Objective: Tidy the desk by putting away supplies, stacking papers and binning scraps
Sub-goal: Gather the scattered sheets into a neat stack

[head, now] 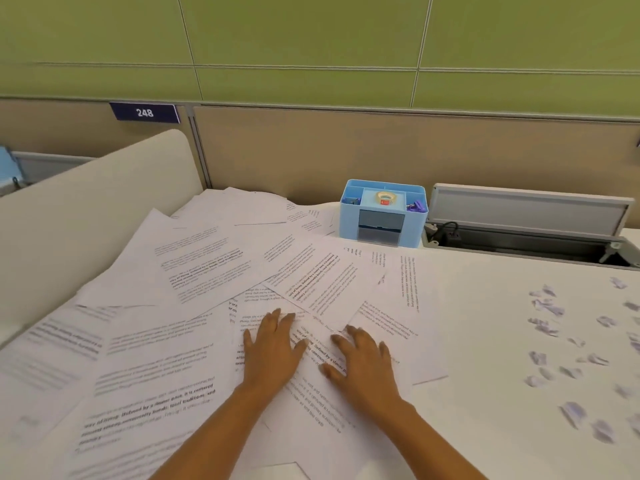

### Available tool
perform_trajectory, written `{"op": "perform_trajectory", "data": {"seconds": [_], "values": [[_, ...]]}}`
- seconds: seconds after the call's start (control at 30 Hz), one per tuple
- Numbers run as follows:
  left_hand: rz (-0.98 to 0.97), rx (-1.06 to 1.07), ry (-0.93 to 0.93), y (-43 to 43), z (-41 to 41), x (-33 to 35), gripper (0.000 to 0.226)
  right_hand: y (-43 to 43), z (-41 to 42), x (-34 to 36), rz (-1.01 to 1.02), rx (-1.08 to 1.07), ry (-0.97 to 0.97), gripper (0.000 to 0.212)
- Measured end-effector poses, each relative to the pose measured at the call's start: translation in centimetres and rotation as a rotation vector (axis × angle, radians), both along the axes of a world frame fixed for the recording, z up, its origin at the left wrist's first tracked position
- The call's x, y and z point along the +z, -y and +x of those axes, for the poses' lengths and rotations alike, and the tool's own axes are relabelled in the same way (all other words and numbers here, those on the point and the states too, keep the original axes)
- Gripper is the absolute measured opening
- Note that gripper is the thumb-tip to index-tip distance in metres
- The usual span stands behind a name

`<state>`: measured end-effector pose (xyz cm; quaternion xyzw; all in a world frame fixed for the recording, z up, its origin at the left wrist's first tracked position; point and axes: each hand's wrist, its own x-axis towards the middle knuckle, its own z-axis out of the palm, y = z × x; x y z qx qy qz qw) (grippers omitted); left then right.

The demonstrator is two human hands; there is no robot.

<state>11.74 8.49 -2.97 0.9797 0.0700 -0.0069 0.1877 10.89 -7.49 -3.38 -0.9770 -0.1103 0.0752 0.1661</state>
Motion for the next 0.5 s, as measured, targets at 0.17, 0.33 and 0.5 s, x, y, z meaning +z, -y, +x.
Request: {"op": "perform_trajectory", "data": {"seconds": [0.17,0.33,0.5], "values": [[0.024,0.088,-0.058,-1.5,-2.7,0.4,0.063,0.6,-0.6,-1.0,0.04,0.023,0.032,0.128],[0.054,-0.018,-0.106,-3.7,-4.6,-0.2,0.062,0.5,-0.9,-0.4,0.082,0.023,0.013,0.065],[0.081,-0.09,-0.088,-4.7,-5.6,-0.9,0.084,0.6,-0.8,-0.5,0.097,0.032,0.002,0.058]]}}
